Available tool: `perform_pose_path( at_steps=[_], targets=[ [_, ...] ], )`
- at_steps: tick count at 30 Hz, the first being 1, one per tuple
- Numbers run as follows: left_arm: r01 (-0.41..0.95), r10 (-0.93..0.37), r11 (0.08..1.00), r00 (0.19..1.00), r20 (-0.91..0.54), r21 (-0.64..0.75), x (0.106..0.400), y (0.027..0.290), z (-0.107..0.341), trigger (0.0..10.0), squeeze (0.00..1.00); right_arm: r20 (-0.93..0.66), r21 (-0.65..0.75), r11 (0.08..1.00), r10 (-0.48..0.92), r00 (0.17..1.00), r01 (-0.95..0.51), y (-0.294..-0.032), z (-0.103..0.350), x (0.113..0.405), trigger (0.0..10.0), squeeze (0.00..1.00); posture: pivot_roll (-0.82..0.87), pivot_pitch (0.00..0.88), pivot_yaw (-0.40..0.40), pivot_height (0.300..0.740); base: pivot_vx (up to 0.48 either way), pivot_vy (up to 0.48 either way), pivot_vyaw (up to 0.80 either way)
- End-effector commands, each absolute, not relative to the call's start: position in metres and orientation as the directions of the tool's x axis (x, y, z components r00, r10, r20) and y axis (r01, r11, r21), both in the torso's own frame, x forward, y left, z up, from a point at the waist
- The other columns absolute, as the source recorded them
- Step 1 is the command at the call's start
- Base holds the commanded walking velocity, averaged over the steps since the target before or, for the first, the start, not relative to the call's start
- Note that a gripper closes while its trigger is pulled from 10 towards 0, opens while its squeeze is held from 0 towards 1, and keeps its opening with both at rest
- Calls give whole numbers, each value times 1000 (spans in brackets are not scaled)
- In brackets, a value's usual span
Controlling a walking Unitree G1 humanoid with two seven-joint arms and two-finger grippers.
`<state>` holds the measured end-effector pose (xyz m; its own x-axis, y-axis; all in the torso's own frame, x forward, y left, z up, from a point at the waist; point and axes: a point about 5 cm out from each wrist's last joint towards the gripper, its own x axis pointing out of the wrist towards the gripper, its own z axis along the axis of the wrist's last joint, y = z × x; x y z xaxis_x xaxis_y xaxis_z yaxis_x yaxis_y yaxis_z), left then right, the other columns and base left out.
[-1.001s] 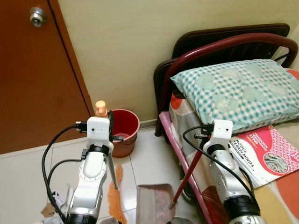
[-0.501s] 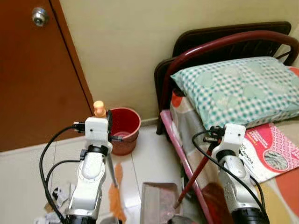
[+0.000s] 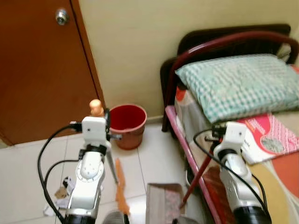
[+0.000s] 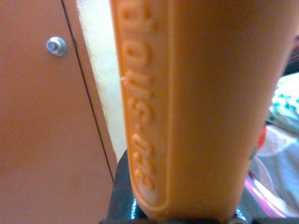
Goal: Sweep floor
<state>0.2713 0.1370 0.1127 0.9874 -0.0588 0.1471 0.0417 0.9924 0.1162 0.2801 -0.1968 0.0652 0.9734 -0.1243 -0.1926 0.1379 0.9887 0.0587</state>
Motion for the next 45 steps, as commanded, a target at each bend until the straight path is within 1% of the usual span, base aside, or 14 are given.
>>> perform_pose_path(
  at_steps=[1, 6, 8, 11, 12, 14, 20, 24, 35, 45],
  targets=[
    [35, -42, 990, 998, 54, 134, 268, 143, 95, 10000, 0, -160, 71, 989, -117, 980, 130, -194, 73, 284, 10000, 0, -17, 4, 0, 740, -277, 0, 0],
    [35, -45, 989, 997, 68, 146, 270, 143, 99, 10000, 0, -158, 70, 989, -119, 980, 132, -194, 74, 284, 10000, 0, -22, 10, 5, 740, -105, 0, 0],
    [31, -58, 976, 991, 124, 214, 272, 144, 110, 10000, 0, -157, 69, 989, -119, 980, 131, -194, 75, 284, 10000, 0, -23, 17, 6, 740, 0, 0, 0],
    [29, -62, 973, 988, 138, 228, 272, 144, 113, 10000, 0, -157, 69, 989, -119, 980, 131, -194, 75, 284, 10000, 0, -23, 17, 6, 740, 0, 0, 0],
    [13, -62, 968, 981, 184, 251, 275, 144, 125, 10000, 0, -155, 69, 989, -117, 981, 129, -194, 76, 285, 10000, 0, -20, 23, 6, 740, 0, 0, 0],
    [0, -59, 964, 975, 215, 266, 276, 144, 132, 10000, 0, -153, 70, 989, -115, 981, 127, -193, 77, 286, 10000, 0, -20, 28, 6, 740, 0, 0, 0],
    [-7, -55, 964, 972, 229, 264, 276, 144, 137, 10000, 0, -147, 75, 990, -108, 983, 120, -191, 79, 290, 10000, 0, -20, 38, 2, 740, 0, 0, -169],
    [-12, -50, 965, 973, 227, 264, 275, 144, 137, 10000, 0, -146, 73, 991, -103, 984, 115, -191, 80, 290, 10000, 0, -20, 38, 2, 740, 0, 283, -456],
    [-9, -76, 958, 956, 284, 287, 278, 138, 156, 10000, 0, -150, 70, 992, -93, 984, 105, -188, 78, 290, 10000, 0, -14, 40, -2, 740, 0, 339, 0],
    [-2, -91, 954, 951, 295, 301, 278, 134, 159, 10000, 0, -152, 66, 993, -88, 984, 99, -187, 78, 292, 10000, 0, -9, 39, -7, 740, 0, 342, 0]
  ],
)
